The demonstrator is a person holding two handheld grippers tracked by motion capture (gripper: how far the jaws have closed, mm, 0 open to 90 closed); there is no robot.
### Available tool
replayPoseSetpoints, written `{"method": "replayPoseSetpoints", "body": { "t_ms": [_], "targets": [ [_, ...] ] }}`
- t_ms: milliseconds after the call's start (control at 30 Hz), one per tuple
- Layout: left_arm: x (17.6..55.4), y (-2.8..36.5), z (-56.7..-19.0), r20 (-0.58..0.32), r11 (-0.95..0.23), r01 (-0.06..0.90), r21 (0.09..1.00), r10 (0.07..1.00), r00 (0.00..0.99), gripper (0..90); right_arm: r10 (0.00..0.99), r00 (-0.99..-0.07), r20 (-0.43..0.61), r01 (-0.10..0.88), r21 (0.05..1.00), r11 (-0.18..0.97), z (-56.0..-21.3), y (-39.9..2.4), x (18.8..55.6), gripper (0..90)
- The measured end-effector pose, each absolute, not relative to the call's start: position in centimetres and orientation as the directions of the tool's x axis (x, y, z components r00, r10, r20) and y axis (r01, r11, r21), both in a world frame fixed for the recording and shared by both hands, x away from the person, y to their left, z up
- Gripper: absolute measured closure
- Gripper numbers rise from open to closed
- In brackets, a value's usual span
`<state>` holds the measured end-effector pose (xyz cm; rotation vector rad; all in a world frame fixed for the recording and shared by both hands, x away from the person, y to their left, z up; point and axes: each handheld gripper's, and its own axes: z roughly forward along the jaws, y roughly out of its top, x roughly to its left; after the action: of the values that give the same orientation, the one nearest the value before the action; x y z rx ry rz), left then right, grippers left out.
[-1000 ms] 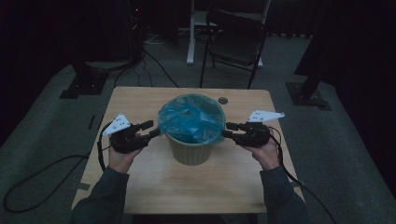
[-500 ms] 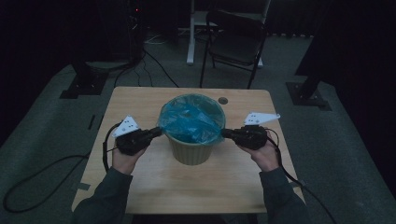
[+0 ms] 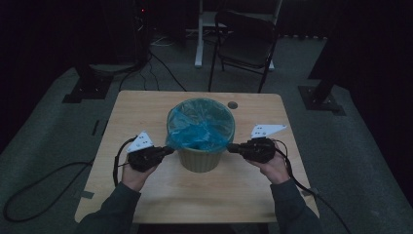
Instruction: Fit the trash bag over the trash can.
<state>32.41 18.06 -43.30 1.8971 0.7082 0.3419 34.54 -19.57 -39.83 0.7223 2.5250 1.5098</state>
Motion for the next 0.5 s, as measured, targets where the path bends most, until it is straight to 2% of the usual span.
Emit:
{"method": "replayPoseSetpoints", "body": {
  "t_ms": [500],
  "targets": [
    [33.2,18.2,-44.5,-0.073,-0.322,0.335,0.885,0.616,0.784,89.7,0.461,-0.876,0.141,0.37,0.811,0.453,-41.6,-19.2,35.3,90.0]
  ]
}}
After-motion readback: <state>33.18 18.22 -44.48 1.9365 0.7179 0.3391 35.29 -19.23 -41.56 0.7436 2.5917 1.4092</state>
